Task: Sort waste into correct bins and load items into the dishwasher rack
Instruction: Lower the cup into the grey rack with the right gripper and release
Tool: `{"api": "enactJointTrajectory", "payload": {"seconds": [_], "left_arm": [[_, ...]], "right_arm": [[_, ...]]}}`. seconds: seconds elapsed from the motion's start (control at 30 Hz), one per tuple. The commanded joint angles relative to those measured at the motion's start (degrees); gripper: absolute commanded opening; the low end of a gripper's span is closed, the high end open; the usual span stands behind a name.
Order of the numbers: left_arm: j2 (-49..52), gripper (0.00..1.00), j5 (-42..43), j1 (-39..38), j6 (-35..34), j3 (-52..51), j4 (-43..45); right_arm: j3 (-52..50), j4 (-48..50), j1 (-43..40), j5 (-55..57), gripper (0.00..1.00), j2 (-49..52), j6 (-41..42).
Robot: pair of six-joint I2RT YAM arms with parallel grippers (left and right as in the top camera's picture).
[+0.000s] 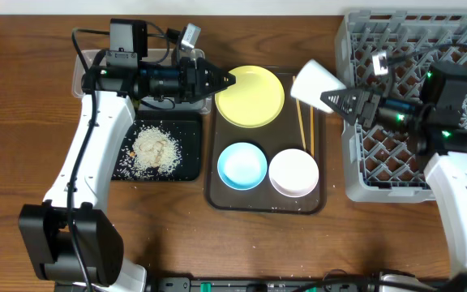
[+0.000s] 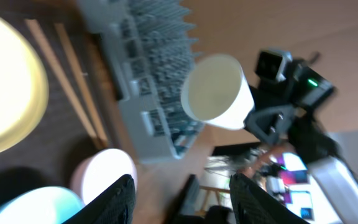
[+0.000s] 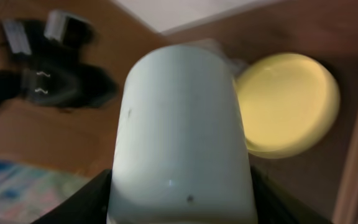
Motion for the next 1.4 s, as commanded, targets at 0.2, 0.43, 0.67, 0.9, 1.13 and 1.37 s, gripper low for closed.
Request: {"api": "enactJointTrajectory", "payload": {"seconds": [0.2,0.43,0.67,0.9,1.13,1.37], "left_arm": [[-0.1,0.52,-25.3,-0.6,1.9,0.3,-6.8],[-0.1,0.52,-33.4,-1.6,4.2,0.3,-11.6],[-0.1,0.52,-33.6,-2.2,4.4,0.3,-12.1],[-0.1,0.52,-33.5,-2.7,4.4,0.3,-12.2],[-0.1,0.52,-33.6,-2.8,4.4,0.3,-12.2],[-0.1,0.52,-33.6,-2.8,4.4,0.3,-12.6]], "right_arm": [[11.3,-32.6,-0.4,46.6,0.54,-12.3,-7.0],[16.3,-48.9,-0.4,59.7,0.53,-11.4,-6.5],[16.3,-53.2,-0.4,61.3,0.53,-3.5,-6.1],[16.3,-53.6,-0.9,61.6,0.53,4.4,-5.2],[16.1,-54.8,-0.9,61.4,0.54,8.9,-5.2],[16.0,-55.0,-0.9,61.2,0.82,12.0,-5.2]]}}
